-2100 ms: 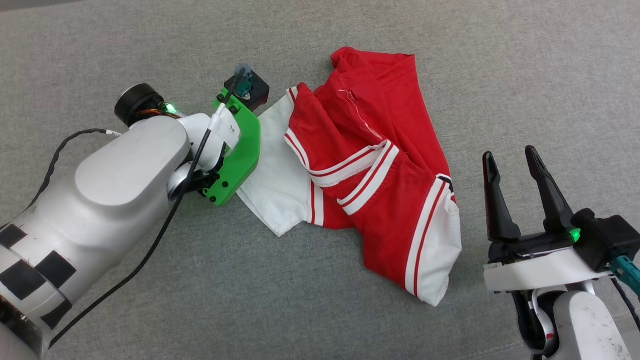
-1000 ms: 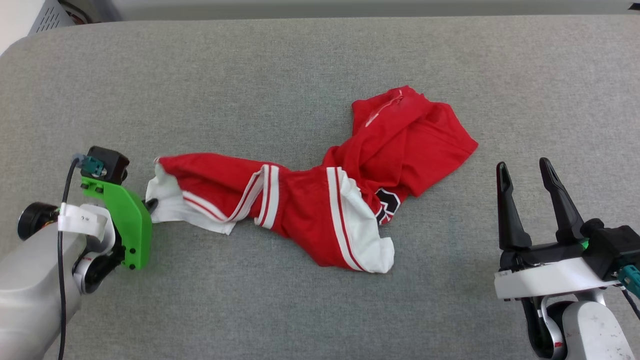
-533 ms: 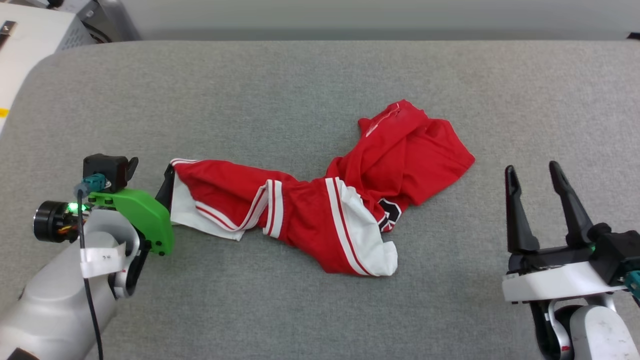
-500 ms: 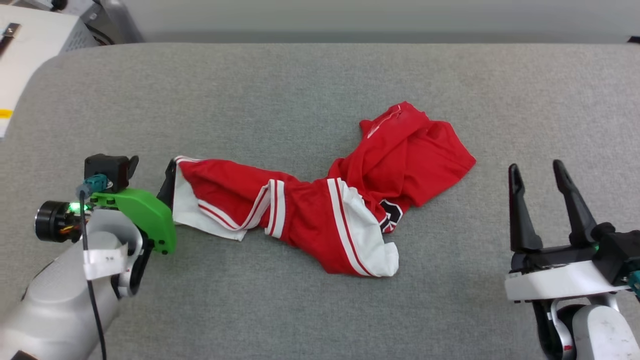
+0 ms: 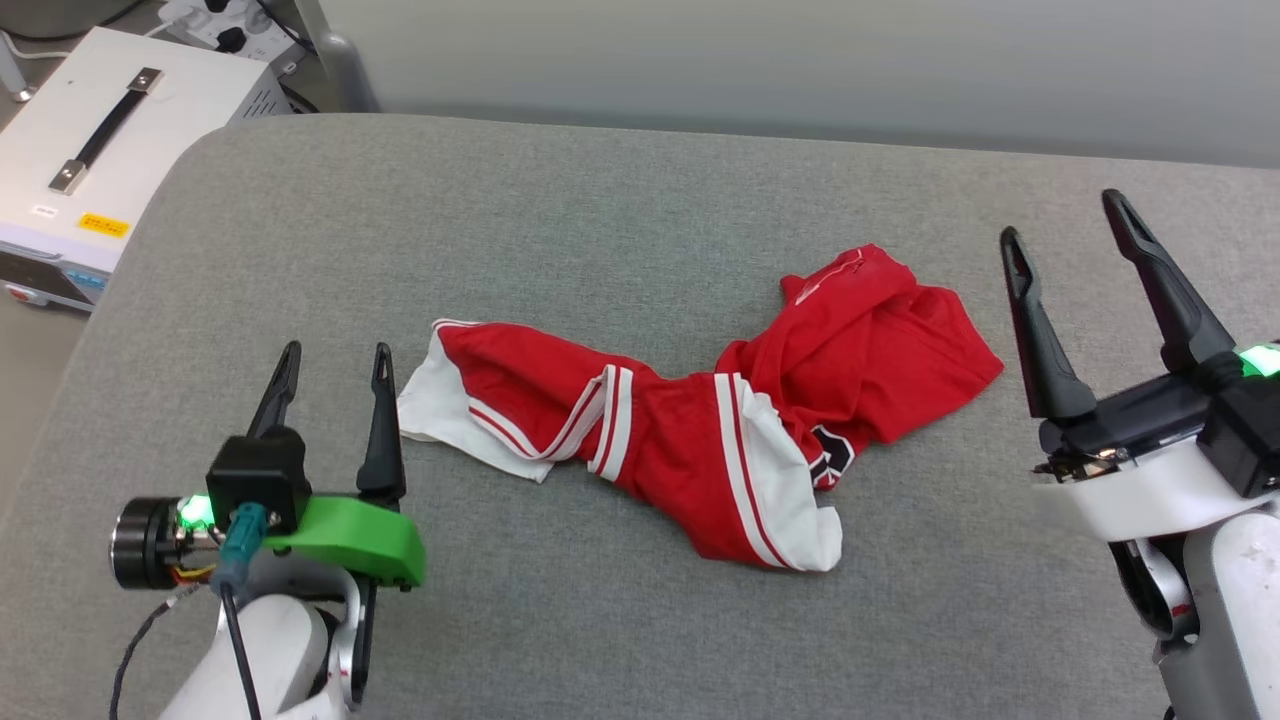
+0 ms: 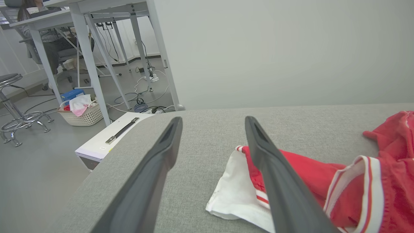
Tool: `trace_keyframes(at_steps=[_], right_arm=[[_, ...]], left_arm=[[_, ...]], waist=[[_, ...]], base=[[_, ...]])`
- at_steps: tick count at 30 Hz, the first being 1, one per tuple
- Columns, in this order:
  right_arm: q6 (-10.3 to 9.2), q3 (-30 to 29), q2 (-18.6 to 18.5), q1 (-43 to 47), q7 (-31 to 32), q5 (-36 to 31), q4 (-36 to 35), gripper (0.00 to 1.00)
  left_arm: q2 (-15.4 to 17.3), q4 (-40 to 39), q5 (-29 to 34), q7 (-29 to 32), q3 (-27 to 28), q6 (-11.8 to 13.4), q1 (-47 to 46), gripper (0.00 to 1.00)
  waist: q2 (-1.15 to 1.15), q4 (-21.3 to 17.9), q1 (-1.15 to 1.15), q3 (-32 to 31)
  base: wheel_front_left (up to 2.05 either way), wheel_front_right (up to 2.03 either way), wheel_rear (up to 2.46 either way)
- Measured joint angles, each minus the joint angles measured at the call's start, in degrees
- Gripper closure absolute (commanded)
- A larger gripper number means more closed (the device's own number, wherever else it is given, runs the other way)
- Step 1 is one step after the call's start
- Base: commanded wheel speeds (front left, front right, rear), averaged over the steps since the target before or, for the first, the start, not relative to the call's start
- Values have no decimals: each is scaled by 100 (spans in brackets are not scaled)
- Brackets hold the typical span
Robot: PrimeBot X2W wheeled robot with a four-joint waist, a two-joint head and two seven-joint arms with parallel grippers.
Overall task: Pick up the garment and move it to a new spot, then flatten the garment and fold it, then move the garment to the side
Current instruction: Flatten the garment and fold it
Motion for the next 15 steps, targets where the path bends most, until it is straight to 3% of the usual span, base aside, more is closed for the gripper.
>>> trace_keyframes(at_steps=[3,7,15], right_arm=[[0,581,-500,-259,0,174,121,0],[0,1579,-1183,-639,164,658,408,0],[0,3585,-2262,-1618,1903,2141,209,0]], left_arm=[[-282,-253,387,0,336,-22,409,0],[-616,-386,750,0,748,-229,792,0],[-1149,-552,1292,0,1282,-597,1038,0]], waist=[[0,84,0,-36],[0,165,0,-61],[0,302,0,42]], base=[[0,0,0],[0,0,0],[0,0,0]])
